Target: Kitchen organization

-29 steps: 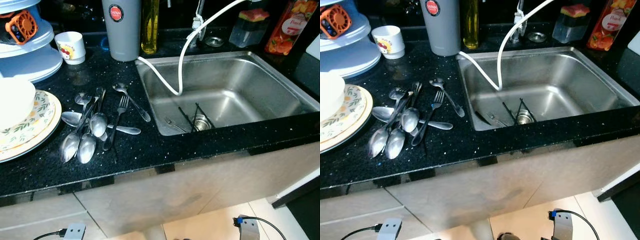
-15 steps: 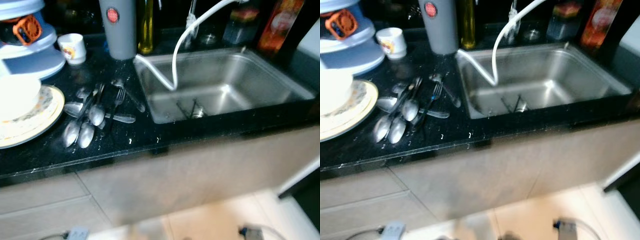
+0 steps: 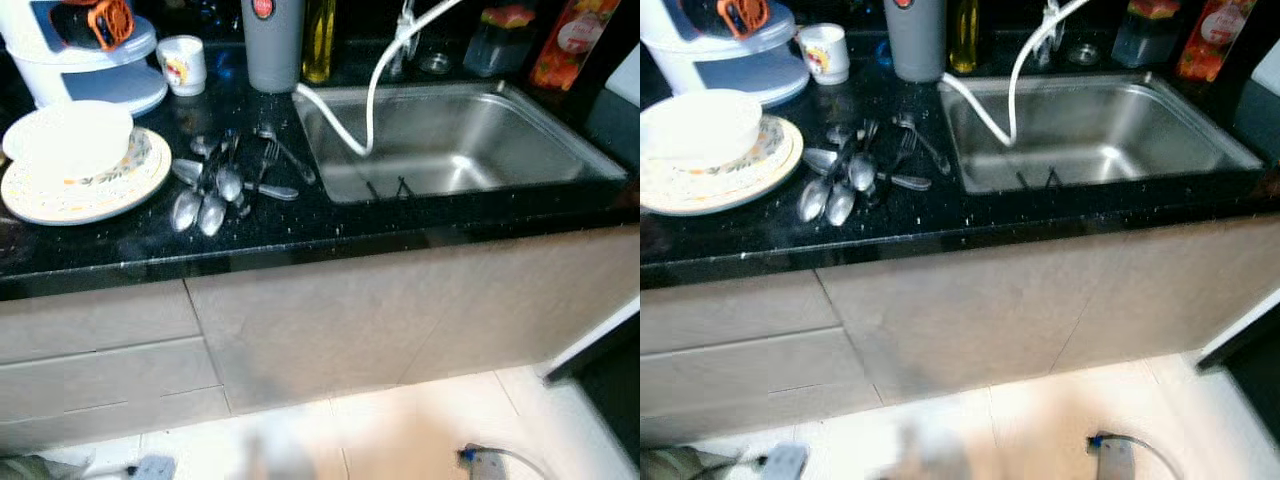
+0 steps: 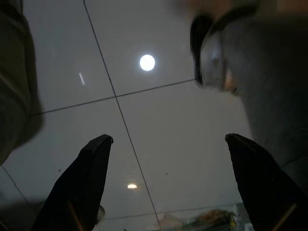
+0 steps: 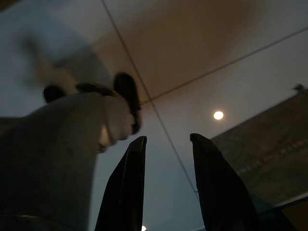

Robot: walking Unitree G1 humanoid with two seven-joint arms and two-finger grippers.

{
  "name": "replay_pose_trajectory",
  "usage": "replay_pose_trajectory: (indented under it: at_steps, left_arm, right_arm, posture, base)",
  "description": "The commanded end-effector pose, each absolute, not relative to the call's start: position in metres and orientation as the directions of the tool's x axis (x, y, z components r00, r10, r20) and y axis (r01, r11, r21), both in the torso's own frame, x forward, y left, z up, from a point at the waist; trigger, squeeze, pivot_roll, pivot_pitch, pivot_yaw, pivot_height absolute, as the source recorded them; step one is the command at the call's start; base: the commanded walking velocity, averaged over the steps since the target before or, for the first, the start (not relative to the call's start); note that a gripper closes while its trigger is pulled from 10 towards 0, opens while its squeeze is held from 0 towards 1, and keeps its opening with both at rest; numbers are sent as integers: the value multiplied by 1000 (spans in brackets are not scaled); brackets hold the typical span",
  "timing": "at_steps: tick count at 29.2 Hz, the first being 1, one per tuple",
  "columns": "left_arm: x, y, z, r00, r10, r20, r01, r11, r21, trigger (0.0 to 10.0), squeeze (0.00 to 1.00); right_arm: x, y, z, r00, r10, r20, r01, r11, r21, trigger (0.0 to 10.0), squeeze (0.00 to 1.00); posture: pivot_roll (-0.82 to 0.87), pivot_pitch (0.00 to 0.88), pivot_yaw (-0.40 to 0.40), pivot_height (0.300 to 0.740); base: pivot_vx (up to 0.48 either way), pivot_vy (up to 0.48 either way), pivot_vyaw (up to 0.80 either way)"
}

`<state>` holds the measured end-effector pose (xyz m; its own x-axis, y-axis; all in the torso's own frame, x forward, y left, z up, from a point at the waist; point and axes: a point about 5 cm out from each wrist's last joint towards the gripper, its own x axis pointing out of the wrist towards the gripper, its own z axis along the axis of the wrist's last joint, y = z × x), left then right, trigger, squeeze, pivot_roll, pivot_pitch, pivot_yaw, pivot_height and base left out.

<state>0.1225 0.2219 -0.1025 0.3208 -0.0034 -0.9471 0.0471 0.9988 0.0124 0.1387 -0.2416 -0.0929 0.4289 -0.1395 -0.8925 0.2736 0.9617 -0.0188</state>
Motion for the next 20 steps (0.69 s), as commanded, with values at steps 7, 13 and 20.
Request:
replay_pose_trajectory:
  at_steps: [7, 13, 20]
  left_arm:
    - [120, 226, -103, 330, 29, -944, -5, 1000, 29, 10000, 0]
    - [127, 223, -101, 363, 19, -932, -9, 1000, 16, 10000, 0]
    - [132, 223, -99, 376, 20, -927, -15, 1000, 16, 10000, 0]
  right_arm:
    - [132, -239, -96, 405, -127, -906, 265, 964, -17, 10000, 0]
    - [130, -238, -97, 401, -123, -908, 265, 964, -14, 10000, 0]
    - [128, -235, -98, 397, -116, -910, 264, 964, -8, 10000, 0]
  posture:
    - [-7, 81, -27, 740]
    - [-12, 77, -24, 740]
    - [-11, 74, -19, 740]
  base:
    - [-199, 0, 0]
    - [0, 0, 0]
    - [0, 0, 0]
